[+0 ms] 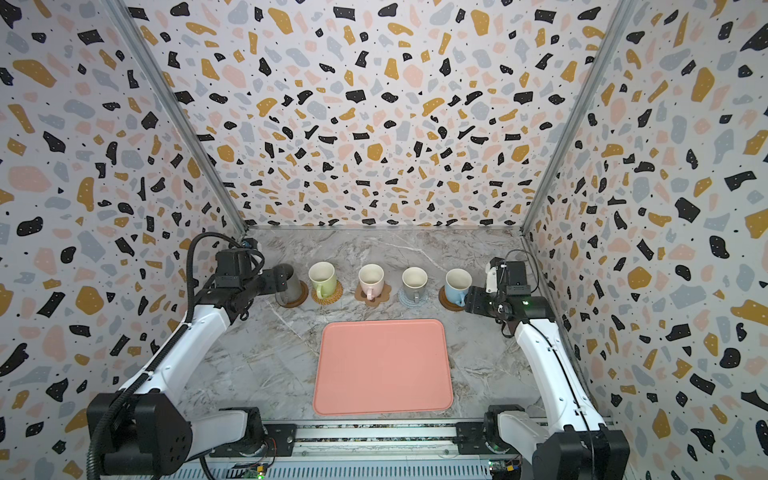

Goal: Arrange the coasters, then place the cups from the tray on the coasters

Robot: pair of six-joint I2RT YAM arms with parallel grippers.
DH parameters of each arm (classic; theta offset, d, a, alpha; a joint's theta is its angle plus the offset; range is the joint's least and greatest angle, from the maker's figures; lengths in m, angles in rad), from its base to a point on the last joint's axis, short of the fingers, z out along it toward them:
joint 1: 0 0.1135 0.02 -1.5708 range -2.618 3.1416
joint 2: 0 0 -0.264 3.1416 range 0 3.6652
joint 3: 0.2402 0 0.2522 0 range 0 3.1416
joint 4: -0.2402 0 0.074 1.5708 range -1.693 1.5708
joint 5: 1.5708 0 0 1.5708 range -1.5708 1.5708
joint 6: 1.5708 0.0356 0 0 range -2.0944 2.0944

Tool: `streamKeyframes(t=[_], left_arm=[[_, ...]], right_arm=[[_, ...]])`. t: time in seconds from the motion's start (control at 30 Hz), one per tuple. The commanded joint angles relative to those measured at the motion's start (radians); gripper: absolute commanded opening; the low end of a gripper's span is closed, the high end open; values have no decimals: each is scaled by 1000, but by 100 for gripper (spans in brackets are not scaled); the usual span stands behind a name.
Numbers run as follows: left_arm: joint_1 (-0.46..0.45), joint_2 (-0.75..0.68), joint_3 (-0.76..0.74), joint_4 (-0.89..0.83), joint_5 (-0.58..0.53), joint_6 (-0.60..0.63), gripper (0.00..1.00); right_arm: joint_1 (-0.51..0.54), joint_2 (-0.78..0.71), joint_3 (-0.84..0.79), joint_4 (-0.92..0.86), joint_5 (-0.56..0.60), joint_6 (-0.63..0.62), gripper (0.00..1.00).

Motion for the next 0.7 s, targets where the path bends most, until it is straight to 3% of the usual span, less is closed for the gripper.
streamKeyframes(t=[0.0,0.37,0.6,0.67], left_arm=[[7,-75,-19,56,-14,-34,100],[7,-286,-56,97,-135,-49,100],[7,-411,-148,155,-203,-32,99],[7,-459,-209,211,-222,-36,99]], right_arm=[[-5,-14,54,-10,32,-23,72],[-7,-128,48,188,115,-84,76],[-8,-279,-82,368,161,-114,89],[-8,-322,-121,404,177,-118,99]])
